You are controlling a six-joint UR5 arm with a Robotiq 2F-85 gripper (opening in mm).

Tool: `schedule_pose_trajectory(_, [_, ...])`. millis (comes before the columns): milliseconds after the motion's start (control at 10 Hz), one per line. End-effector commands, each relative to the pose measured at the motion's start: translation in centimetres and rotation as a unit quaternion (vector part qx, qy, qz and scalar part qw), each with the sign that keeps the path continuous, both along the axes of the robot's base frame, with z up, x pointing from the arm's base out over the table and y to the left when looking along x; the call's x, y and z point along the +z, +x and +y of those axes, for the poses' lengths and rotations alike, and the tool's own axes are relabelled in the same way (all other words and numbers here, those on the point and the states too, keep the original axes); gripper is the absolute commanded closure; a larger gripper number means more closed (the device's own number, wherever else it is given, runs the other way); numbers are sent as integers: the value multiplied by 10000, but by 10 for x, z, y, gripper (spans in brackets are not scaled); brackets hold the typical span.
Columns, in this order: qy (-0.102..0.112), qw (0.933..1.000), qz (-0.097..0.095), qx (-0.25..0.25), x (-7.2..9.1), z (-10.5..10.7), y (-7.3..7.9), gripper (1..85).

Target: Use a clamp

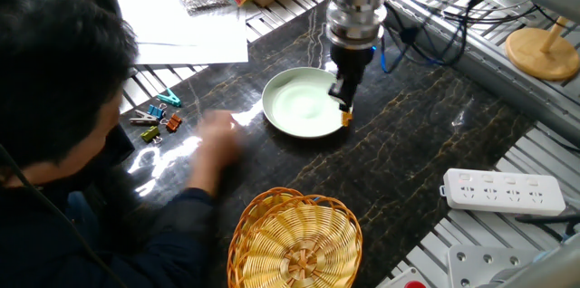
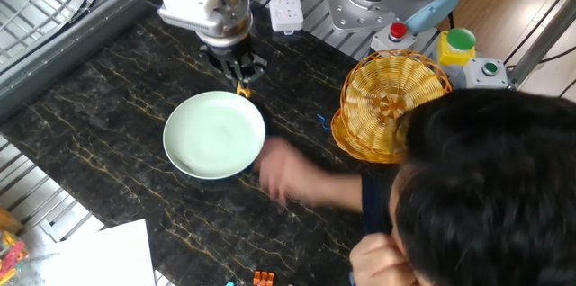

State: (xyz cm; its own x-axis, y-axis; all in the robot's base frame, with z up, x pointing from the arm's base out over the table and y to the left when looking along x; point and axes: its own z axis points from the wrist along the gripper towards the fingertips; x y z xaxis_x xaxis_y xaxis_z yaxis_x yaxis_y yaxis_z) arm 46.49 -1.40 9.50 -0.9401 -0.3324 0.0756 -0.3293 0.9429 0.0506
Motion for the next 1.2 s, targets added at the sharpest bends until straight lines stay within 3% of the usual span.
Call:
schedule_pose_trajectory(0, [-67, 9998, -148, -120, 19, 34, 34, 847])
schedule_pose_trajectory(300, [-286, 9989, -365, -107, 13, 48, 65, 847])
schedule_pose_trajectory(500, [-469, 9982, -361, 61, 18, 41, 79, 847])
schedule_pose_trajectory(700, [-418, 9982, -397, 175, 19, 38, 94, 847])
schedule_pose_trajectory(900, [-333, 9983, -428, 211, 12, 33, 104, 847])
schedule_pose_trajectory(1100, [332, 9980, -482, -243, 7, 74, 109, 847])
